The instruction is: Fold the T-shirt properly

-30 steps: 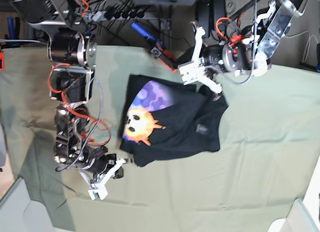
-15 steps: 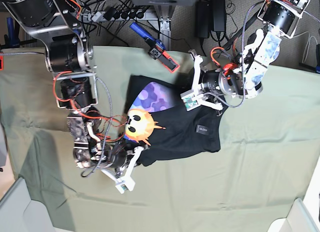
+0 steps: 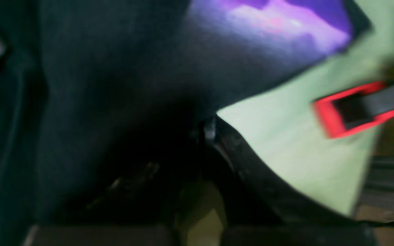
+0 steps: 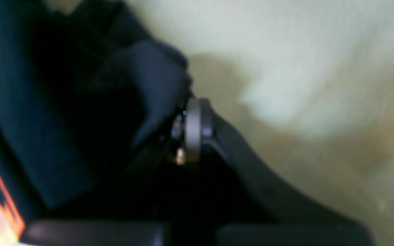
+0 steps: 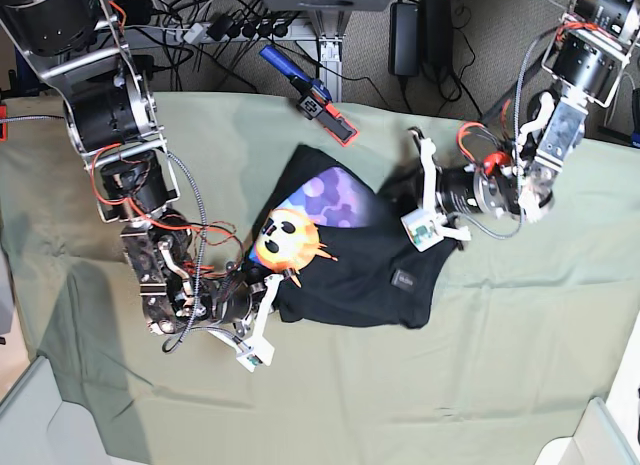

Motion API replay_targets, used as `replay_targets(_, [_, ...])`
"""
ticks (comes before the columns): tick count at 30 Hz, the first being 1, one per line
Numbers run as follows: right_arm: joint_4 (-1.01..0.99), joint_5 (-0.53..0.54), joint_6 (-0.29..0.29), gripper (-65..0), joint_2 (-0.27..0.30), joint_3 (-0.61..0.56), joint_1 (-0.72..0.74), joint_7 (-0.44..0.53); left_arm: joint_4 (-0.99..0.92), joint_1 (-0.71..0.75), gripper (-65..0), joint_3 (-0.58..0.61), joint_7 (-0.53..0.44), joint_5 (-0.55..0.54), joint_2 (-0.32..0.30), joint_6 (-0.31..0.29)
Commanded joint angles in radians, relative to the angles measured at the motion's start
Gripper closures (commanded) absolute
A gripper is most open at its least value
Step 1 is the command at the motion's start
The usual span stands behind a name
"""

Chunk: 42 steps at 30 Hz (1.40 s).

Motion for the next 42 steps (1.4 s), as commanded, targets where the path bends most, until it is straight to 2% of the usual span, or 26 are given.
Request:
replay_targets(1, [0.011,0.016,0.076,0.0,0.006,0.0,0.015,-0.05,-0.031,-0.015,-0.9,-0.01,0.146,0.167,-0.039,0.083])
replay_targets(8, [0.079,0.107,0.076,0.0,0.007,0.0,-0.064,-0.087,-0.04,-0.083,-0.9,-0.011,0.146,0.169,-0.079,0.105])
replay_targets(13, [0.212,0.145,0.076,0.0,0.008,0.0,-0.156,-0.136,-0.04,-0.103,-0.9,-0.011,0.145,0.173,-0.107,0.106])
replay_targets(19, [0.359,0.177,0.076,0.0,0.007,0.0,-0.273,-0.152,-0.04,-0.127,-0.9,-0.011,0.145,0.174,-0.123,0.117])
replay_targets(24, [0.437,0.179,0.076,0.0,0.007,0.0,-0.363,-0.159,-0.04,-0.144,-0.9,-0.011,0.137,0.177,-0.124,0.132])
replay_targets(28, [0.496,0.179,0.076,0.0,0.007,0.0,-0.426,-0.159,-0.04,-0.151,-0.9,-0.011,0.085,0.177,-0.121,0.132])
replay_targets(34, [0.561,0.178,0.076,0.0,0.007,0.0,-0.483,-0.159,-0.04,-0.179,-0.9,-0.011,0.09,0.176,-0.081,0.134])
replay_targets(38, [0.57,0.177,0.076,0.0,0.004,0.002,-0.491,-0.159,-0.04,-0.203,-1.0,-0.011,0.116,0.173,-0.059,0.167])
replay_targets(42, [0.57,0.167,0.076,0.0,0.006,0.027,-0.491,-0.159,-0.04,-0.24,-1.0,-0.011,0.196,0.171,-0.067,0.237])
